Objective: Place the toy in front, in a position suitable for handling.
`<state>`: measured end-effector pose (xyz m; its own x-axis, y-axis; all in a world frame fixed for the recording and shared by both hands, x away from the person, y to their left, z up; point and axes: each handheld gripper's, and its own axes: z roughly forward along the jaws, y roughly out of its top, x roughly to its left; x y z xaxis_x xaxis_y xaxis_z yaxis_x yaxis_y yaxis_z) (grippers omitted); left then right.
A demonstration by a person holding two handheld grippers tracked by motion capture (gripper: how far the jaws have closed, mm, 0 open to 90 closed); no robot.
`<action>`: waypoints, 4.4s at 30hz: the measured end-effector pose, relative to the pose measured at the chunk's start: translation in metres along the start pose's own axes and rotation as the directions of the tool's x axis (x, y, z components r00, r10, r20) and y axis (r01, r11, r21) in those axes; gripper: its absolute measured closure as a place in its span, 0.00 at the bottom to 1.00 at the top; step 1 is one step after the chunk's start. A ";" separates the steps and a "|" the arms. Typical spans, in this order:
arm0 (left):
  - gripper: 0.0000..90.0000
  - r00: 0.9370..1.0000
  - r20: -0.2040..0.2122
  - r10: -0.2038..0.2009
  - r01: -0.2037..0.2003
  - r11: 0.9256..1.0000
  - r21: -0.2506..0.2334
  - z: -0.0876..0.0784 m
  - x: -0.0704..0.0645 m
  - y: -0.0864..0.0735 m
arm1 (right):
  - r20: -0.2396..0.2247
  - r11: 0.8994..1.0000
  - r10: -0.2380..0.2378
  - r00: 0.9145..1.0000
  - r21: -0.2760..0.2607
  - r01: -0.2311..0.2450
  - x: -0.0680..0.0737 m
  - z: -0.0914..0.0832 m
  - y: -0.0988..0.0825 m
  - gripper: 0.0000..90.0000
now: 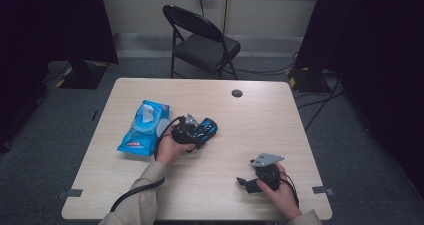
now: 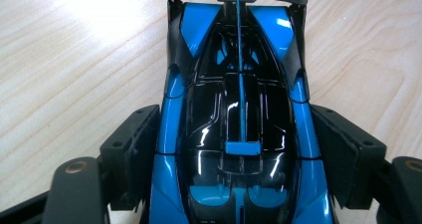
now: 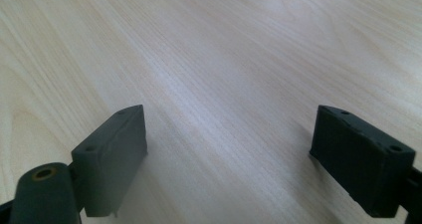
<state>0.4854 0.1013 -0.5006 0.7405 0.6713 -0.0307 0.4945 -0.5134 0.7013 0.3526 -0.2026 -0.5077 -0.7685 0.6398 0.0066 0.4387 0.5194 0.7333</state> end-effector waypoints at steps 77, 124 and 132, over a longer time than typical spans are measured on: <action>0.30 0.998 -0.061 -0.030 0.031 0.999 0.021 -0.016 -0.008 0.011 | -0.002 1.000 0.000 1.000 0.000 0.000 0.000 0.000 0.000 0.15; 0.28 0.992 -0.114 -0.059 0.059 0.998 0.001 0.019 -0.013 0.019 | -0.006 1.000 -0.001 1.000 0.000 0.001 0.000 0.000 0.000 0.15; 0.28 0.994 -0.102 -0.047 0.050 0.999 0.019 0.008 -0.011 0.021 | -0.006 1.000 0.000 1.000 0.000 0.000 0.000 0.000 0.000 0.15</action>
<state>0.4909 0.0793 -0.4913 0.6659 0.7460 0.0090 0.5391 -0.4895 0.6854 0.3528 -0.2027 -0.5077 -0.7715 0.6362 0.0102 0.4385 0.5200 0.7330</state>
